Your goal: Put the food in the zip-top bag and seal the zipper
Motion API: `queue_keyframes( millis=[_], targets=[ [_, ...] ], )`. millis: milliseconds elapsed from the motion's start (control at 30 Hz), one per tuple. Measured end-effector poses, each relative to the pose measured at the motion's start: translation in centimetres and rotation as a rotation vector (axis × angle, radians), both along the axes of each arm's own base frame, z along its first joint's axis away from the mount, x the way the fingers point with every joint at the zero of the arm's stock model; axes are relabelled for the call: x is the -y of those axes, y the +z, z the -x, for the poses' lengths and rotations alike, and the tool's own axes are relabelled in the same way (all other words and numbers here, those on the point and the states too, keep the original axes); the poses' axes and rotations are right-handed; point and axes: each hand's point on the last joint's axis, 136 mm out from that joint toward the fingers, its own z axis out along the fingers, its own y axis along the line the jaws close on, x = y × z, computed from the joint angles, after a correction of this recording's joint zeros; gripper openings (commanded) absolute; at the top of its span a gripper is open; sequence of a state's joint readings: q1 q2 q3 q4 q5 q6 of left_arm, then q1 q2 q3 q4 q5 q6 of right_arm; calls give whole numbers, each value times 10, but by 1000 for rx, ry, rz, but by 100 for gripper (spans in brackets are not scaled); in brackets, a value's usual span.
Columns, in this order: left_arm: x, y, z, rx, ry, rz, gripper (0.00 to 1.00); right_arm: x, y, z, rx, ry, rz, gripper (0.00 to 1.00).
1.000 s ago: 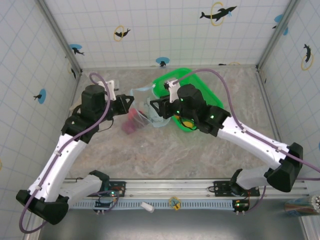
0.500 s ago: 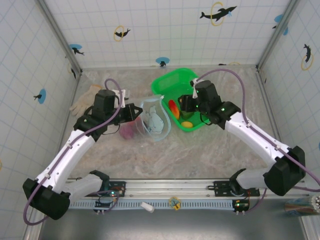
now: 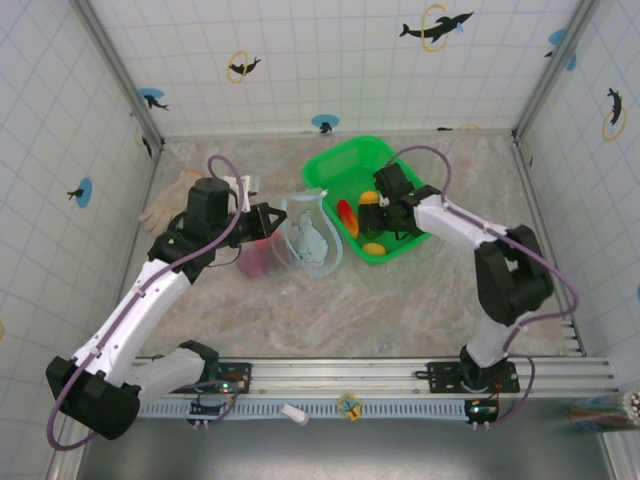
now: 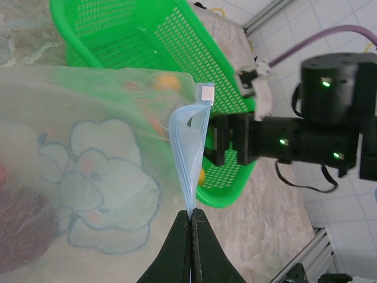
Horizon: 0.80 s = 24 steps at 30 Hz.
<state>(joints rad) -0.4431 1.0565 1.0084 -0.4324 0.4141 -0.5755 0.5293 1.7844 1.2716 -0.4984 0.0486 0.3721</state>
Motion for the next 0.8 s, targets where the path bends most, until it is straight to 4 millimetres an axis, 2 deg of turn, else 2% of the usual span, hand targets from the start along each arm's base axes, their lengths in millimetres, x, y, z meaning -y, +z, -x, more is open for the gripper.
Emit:
queue_keyframes(
  millis=[133, 300, 433, 567, 800],
  targets=[
    [-1, 0, 2, 4, 2, 1, 0, -7, -13, -15, -16, 25, 35, 99],
    [-2, -2, 3, 2, 3, -1, 0, -10, -18, -30, -15, 34, 54, 90],
    [-2, -2, 3, 3, 3, 0, 0, -5, -24, -30, -26, 35, 71, 84],
    [-2, -2, 3, 3, 3, 0, 0, 0, -32, -27, -39, 31, 77, 83],
    [-2, -2, 3, 3, 3, 0, 0, 7, -32, -29, -23, 14, 49, 75]
  ],
)
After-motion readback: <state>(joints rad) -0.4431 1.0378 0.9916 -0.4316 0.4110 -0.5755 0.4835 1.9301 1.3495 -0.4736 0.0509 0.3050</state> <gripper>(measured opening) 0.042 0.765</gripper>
